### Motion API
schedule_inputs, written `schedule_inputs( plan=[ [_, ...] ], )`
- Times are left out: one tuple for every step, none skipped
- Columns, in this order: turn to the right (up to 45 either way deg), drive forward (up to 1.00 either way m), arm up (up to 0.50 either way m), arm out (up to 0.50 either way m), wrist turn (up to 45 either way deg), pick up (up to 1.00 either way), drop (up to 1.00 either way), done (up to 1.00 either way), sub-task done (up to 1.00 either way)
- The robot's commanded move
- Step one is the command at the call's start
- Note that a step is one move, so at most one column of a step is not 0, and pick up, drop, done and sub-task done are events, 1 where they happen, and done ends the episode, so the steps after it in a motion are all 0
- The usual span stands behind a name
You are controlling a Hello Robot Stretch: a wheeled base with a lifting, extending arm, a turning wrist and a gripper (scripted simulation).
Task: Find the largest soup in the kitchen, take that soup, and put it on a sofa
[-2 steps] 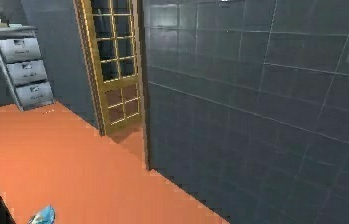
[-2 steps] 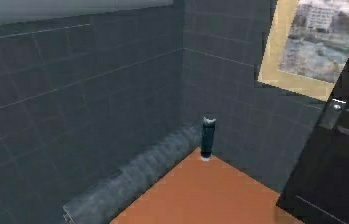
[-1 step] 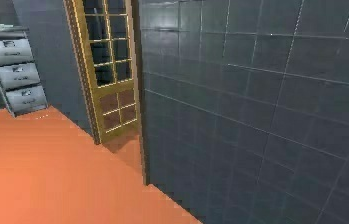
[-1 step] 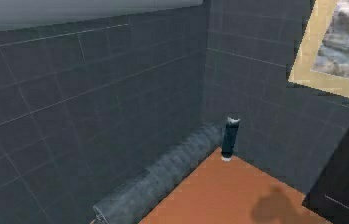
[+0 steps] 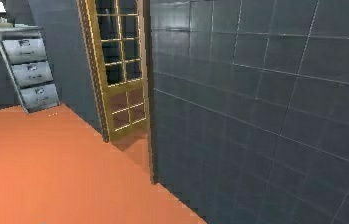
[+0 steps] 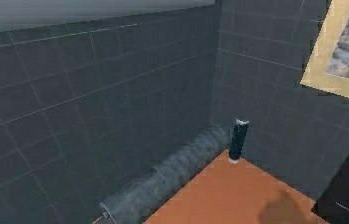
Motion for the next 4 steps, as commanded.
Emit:
schedule_inputs(
  plan=[
    [0.0, 0.4, 0.0, 0.0, 0.0, 0.0, 0.0, 0.0, 0.0],
    [-42.0, 0.0, 0.0, 0.0, 0.0, 0.0, 0.0, 0.0, 0.0],
    [0.0, 1.0, 0.0, 0.0, 0.0, 0.0, 0.0, 0.0, 0.0],
    [-36.0, 0.0, 0.0, 0.0, 0.0, 0.0, 0.0, 0.0, 0.0]
  ],
)
